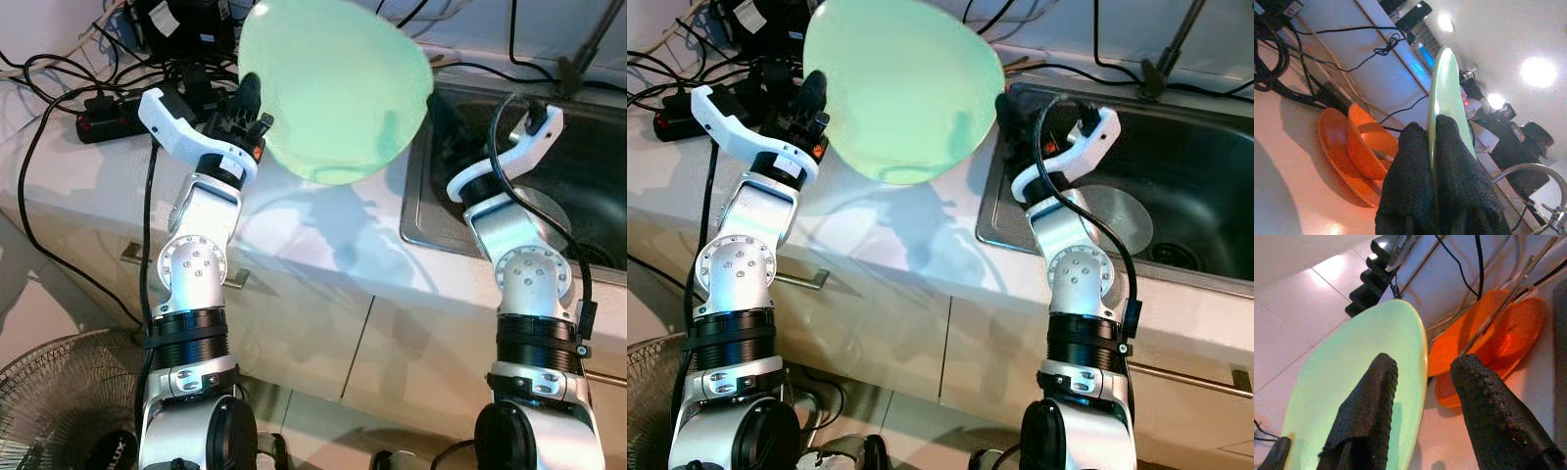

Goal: Kitchen organization

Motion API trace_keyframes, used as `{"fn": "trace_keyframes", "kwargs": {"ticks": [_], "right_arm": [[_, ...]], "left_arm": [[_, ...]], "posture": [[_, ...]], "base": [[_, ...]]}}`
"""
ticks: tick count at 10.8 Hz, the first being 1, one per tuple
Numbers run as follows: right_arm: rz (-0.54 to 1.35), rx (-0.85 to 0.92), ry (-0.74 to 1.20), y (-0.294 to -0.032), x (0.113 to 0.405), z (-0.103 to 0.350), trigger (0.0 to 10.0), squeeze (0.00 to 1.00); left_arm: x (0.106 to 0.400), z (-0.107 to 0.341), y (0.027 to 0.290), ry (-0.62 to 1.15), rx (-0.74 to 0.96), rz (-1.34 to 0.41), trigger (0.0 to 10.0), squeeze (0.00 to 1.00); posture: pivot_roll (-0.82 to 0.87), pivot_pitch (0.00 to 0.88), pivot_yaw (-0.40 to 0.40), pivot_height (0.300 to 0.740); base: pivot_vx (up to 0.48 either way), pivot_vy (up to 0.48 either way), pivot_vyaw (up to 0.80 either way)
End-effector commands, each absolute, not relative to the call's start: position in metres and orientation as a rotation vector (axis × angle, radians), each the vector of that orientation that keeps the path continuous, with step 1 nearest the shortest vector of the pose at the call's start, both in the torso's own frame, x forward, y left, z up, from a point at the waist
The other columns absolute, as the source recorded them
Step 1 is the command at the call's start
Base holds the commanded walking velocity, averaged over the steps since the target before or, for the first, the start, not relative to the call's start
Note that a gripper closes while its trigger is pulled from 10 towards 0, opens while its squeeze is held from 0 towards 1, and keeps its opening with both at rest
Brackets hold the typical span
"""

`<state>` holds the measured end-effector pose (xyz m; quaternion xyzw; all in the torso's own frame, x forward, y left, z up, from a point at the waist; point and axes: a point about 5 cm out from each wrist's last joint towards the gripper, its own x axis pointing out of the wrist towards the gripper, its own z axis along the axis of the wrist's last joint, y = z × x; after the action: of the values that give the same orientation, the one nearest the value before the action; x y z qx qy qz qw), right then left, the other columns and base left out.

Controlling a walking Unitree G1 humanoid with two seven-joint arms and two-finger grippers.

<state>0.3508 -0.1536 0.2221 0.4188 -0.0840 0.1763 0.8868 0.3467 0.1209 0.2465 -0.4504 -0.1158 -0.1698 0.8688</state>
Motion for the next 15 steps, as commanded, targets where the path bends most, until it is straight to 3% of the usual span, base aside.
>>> {"fn": "trace_keyframes", "kwargs": {"ticks": [1,6,7,8,9,15], "right_arm": [[0.383,0.892,-0.161,-0.152,0.35,0.219,10.0,0.0],[0.406,0.98,-0.146,-0.142,0.35,0.217,10.0,0.0],[0.407,0.988,-0.148,-0.142,0.35,0.217,8.4,0.0],[0.403,1.011,-0.153,-0.142,0.351,0.217,1.0,0.0],[0.399,1.03,-0.156,-0.142,0.351,0.217,0.0,0.0],[0.404,1.138,-0.18,-0.143,0.349,0.219,0.0,0.0]], "left_arm": [[0.344,0.262,0.105,-0.288,-0.977,-0.435,10.0,0.0],[0.342,0.258,0.091,-0.249,-0.986,-0.502,10.0,0.0],[0.342,0.258,0.091,-0.248,-0.987,-0.504,10.0,0.0],[0.342,0.258,0.092,-0.249,-0.985,-0.502,10.0,0.0],[0.343,0.257,0.093,-0.249,-0.985,-0.496,10.0,0.0],[0.342,0.254,0.087,-0.21,-0.891,-0.504,10.0,0.0]], "posture": [[0.04,0.049,0.027,0.74],[0.04,0.063,0.024,0.74],[0.04,0.069,0.025,0.74],[0.04,0.072,0.025,0.74],[0.05,0.078,0.025,0.74],[0.05,0.094,0.035,0.74]], "base": [[0.0,0.0,0.0],[0.0,0.0,0.0],[0.0,0.0,0.0],[0.0,0.0,0.0],[0.0,0.0,0.0],[0.0,0.0,0.0]]}}
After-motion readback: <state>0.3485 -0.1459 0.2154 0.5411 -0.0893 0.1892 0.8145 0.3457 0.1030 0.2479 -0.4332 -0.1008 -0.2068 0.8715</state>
